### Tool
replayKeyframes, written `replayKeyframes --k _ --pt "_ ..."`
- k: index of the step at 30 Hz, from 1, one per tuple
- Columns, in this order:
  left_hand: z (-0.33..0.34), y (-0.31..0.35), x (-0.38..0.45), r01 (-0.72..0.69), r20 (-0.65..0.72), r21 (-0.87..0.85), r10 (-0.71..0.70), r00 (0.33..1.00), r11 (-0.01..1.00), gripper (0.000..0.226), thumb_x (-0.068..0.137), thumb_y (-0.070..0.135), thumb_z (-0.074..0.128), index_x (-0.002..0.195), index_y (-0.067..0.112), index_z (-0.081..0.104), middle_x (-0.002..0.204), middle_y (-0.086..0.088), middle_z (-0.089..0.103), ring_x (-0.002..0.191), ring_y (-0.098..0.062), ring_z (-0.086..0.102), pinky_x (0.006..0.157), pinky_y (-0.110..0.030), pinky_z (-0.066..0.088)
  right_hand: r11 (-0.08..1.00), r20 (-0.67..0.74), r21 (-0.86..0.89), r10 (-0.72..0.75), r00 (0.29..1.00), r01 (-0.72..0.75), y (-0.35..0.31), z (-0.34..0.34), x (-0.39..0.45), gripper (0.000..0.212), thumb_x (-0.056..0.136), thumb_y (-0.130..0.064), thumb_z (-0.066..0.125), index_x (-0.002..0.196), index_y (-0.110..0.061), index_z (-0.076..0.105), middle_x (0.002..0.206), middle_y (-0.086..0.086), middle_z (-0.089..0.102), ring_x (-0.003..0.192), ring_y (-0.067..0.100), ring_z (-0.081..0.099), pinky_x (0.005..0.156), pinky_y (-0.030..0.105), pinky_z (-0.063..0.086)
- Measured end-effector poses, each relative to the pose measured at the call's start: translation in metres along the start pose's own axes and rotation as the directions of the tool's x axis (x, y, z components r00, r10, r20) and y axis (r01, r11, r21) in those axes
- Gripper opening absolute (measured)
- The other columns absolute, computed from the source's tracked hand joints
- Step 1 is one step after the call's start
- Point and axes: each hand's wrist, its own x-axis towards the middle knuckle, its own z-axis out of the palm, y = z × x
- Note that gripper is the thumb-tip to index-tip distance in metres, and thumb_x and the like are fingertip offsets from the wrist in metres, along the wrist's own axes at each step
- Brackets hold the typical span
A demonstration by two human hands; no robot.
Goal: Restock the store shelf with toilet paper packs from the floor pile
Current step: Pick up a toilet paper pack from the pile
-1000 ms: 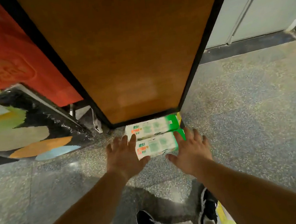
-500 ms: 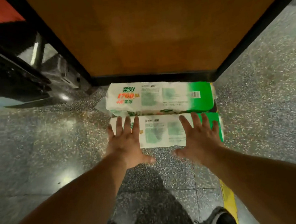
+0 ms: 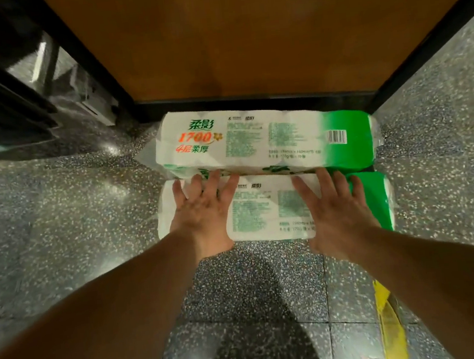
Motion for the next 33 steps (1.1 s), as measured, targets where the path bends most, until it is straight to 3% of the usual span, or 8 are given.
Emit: replayKeyframes --k 4,11,17,21,25,29,33 --pt "-0.012 -0.005 -0.012 0.019 -0.014 -0.023 -0.019 1.0 1.0 0.135 0.067 0.06 0.076 0.154 0.029 -0.023 0.152 -0.009 0.015 0.142 -0.037 0.019 0.117 -0.073 0.011 1.0 -0.001 0.021 -0.013 1.0 0.013 -0.002 -0.025 -0.004 0.129 0.072 -0.057 0.078 0.152 -0.034 -0.021 0.157 0.016 0.002 0.142 0.038 0.016 0.12 0.064 0.011" --pt "-0.111 -0.035 -0.084 0.021 -0.028 -0.006 -0.021 0.999 1.0 0.14 0.064 0.065 0.076 0.153 0.031 -0.026 0.151 -0.007 0.015 0.14 -0.034 0.019 0.116 -0.074 0.011 0.998 -0.042 0.033 -0.047 0.998 0.048 -0.012 -0.131 -0.057 0.136 0.069 -0.061 0.08 0.151 -0.037 -0.025 0.163 0.014 0.003 0.148 0.04 0.013 0.119 0.069 0.006" --pt "-0.242 -0.075 -0.173 0.035 -0.075 0.021 -0.033 0.997 0.999 0.138 0.064 0.07 0.074 0.152 0.035 -0.027 0.158 -0.006 0.004 0.148 -0.037 0.007 0.119 -0.069 0.003 0.99 -0.067 0.069 -0.117 0.991 0.121 -0.018 -0.277 -0.116 0.131 0.069 -0.065 0.078 0.155 -0.042 -0.018 0.163 0.005 -0.003 0.151 0.039 0.001 0.12 0.069 -0.001" --pt "-0.341 -0.101 -0.231 0.072 -0.142 0.003 -0.071 0.987 0.997 0.135 0.061 0.07 0.074 0.156 0.036 -0.016 0.158 -0.002 0.011 0.148 -0.032 0.009 0.122 -0.061 0.0 0.979 -0.128 0.071 -0.183 0.975 0.193 -0.015 -0.384 -0.149 0.128 0.069 -0.067 0.076 0.156 -0.045 -0.015 0.162 0.001 0.002 0.147 0.035 0.012 0.121 0.067 0.004" --pt "-0.429 -0.121 -0.298 0.135 -0.241 -0.059 -0.146 0.96 0.989 0.136 0.058 0.069 0.076 0.157 0.041 -0.013 0.161 0.0 0.012 0.149 -0.03 0.009 0.122 -0.061 -0.002 0.963 -0.214 0.006 -0.262 0.941 0.27 -0.017 -0.492 -0.19 0.124 0.071 -0.067 0.073 0.157 -0.044 -0.013 0.164 0.004 0.003 0.148 0.036 0.012 0.12 0.068 0.008" --pt "-0.51 -0.127 -0.38 0.214 -0.304 -0.064 -0.223 0.926 0.975 0.135 0.057 0.069 0.076 0.157 0.042 -0.011 0.158 -0.002 0.018 0.147 -0.031 0.013 0.122 -0.061 0.004 0.941 -0.279 -0.022 -0.329 0.902 0.337 -0.025 -0.589 -0.241 0.126 0.07 -0.064 0.076 0.157 -0.047 -0.014 0.166 0.004 -0.002 0.151 0.035 0.005 0.12 0.068 -0.002" --pt "-0.585 -0.128 -0.473 0.282 -0.342 -0.108 -0.302 0.89 0.953 0.135 0.059 0.065 0.08 0.159 0.041 -0.008 0.16 -0.003 0.018 0.149 -0.032 0.01 0.123 -0.058 0.0 0.907 -0.333 -0.105 -0.418 0.845 0.407 -0.036 -0.677 -0.305 0.126 0.066 -0.066 0.077 0.158 -0.045 -0.006 0.164 0.004 0.009 0.149 0.035 0.012 0.12 0.068 -0.001"
